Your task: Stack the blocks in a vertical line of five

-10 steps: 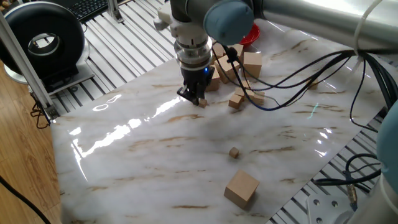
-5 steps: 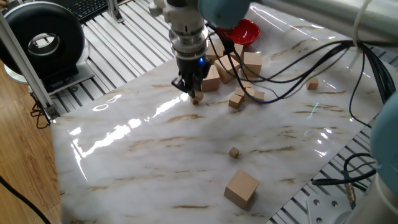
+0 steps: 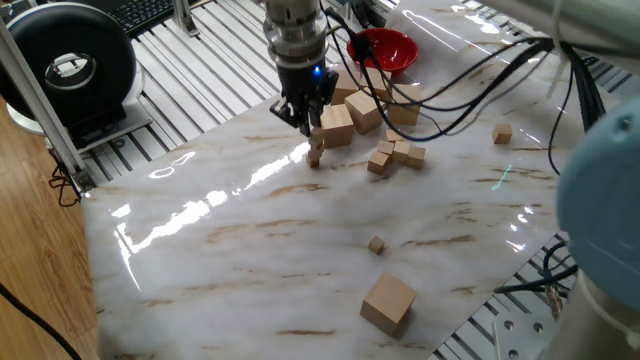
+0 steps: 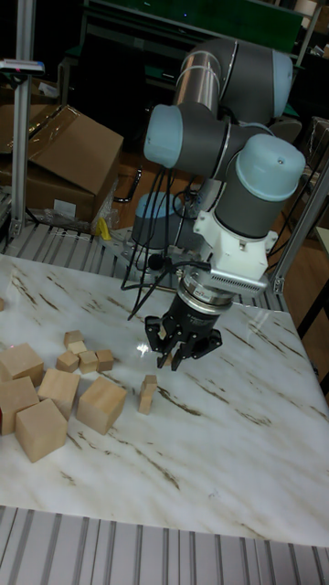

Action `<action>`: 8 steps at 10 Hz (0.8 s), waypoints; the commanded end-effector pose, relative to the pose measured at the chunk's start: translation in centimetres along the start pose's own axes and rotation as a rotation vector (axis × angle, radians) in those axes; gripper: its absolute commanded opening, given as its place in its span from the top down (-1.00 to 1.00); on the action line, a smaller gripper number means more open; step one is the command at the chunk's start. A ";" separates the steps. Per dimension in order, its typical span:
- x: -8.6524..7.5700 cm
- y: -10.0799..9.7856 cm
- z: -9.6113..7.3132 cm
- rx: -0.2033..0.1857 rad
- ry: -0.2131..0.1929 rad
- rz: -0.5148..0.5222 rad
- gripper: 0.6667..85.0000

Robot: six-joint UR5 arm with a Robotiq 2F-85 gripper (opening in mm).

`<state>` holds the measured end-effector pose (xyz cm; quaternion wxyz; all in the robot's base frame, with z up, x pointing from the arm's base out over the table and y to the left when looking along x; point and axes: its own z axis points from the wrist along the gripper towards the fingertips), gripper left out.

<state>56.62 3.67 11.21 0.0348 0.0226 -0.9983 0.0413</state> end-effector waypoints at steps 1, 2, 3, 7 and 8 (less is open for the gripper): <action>-1.1 -0.7 -0.4 -0.017 0.011 0.002 0.98; -1.4 -0.9 -0.1 -0.015 0.008 -0.002 0.99; -1.6 -1.0 0.3 -0.018 0.000 -0.012 0.99; -2.1 -1.2 1.4 -0.028 -0.015 -0.029 0.98; -2.2 -1.3 1.5 -0.028 -0.016 -0.031 0.98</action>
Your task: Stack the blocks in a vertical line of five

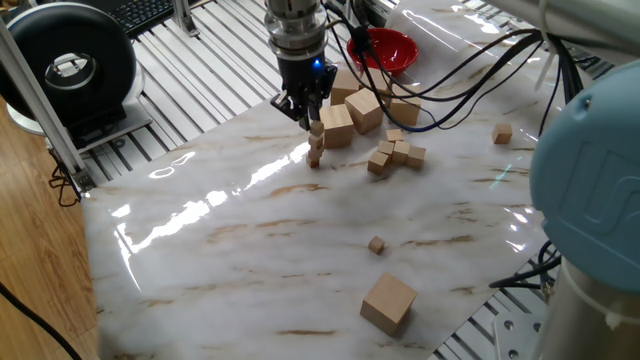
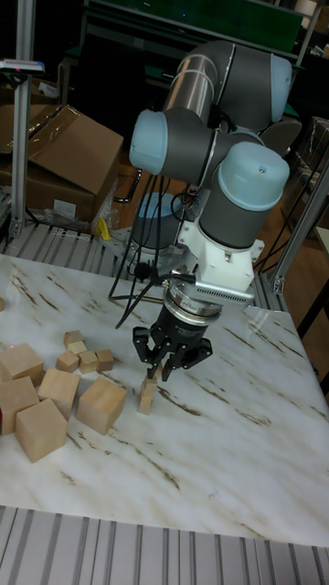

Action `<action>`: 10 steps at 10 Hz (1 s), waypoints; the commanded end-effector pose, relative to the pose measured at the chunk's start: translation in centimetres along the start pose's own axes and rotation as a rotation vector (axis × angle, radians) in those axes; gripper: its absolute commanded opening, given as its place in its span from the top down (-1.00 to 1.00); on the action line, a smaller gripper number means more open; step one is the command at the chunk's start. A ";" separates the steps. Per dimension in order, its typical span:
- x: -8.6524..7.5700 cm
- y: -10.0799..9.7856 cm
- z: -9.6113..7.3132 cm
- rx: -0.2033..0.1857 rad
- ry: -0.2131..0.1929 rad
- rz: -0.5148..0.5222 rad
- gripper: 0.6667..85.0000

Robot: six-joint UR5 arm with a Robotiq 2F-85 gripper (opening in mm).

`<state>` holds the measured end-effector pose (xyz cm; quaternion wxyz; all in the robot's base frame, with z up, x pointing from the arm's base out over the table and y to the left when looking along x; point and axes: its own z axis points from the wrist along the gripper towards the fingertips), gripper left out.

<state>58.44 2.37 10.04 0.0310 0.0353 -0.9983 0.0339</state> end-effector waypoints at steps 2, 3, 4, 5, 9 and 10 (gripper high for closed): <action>-0.5 -0.1 0.7 -0.013 -0.012 -0.008 0.98; -0.5 -0.1 0.7 -0.015 -0.012 -0.008 0.98; -0.5 -0.1 0.7 -0.016 -0.012 -0.008 0.98; -0.5 0.0 0.7 -0.021 -0.013 -0.007 0.98; -0.5 0.1 1.0 -0.023 -0.011 -0.007 0.98; -0.5 0.1 1.0 -0.023 -0.011 -0.007 0.98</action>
